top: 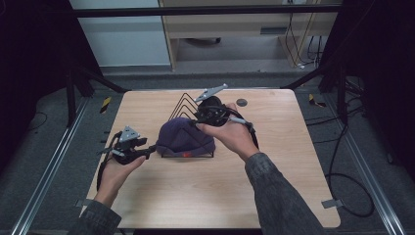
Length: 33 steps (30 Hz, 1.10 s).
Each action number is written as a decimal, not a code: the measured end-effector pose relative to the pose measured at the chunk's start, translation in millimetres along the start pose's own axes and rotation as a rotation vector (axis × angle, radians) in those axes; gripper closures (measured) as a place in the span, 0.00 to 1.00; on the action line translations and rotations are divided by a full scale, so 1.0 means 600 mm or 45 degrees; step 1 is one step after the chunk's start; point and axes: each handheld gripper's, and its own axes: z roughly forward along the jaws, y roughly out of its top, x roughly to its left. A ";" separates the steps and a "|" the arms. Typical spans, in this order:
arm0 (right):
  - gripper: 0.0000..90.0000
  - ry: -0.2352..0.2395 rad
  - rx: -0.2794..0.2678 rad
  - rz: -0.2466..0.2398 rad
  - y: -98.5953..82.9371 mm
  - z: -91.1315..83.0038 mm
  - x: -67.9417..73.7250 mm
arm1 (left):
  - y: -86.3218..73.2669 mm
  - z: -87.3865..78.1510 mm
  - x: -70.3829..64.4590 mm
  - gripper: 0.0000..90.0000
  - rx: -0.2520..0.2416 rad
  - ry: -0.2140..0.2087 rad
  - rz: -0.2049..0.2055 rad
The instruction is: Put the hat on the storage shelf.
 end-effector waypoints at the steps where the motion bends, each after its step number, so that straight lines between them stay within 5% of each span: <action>1: 0.66 0.000 -0.004 0.005 0.001 -0.002 0.000 | -0.007 -0.001 0.000 0.51 -0.004 0.022 -0.012; 7: 0.64 -0.018 -0.016 -0.001 0.009 -0.011 0.000 | -0.030 0.002 0.013 0.41 0.030 0.098 -0.032; 17: 0.48 -0.070 -0.058 -0.001 0.014 -0.040 0.002 | -0.066 0.027 0.026 0.17 0.147 0.120 -0.121; 23: 0.39 -0.100 -0.075 0.018 0.010 -0.057 -0.002 | -0.070 0.039 0.031 0.10 0.186 0.151 -0.142; 33: 0.26 -0.167 -0.071 0.045 -0.022 -0.098 -0.014 | -0.084 0.045 0.035 0.06 0.251 0.130 -0.142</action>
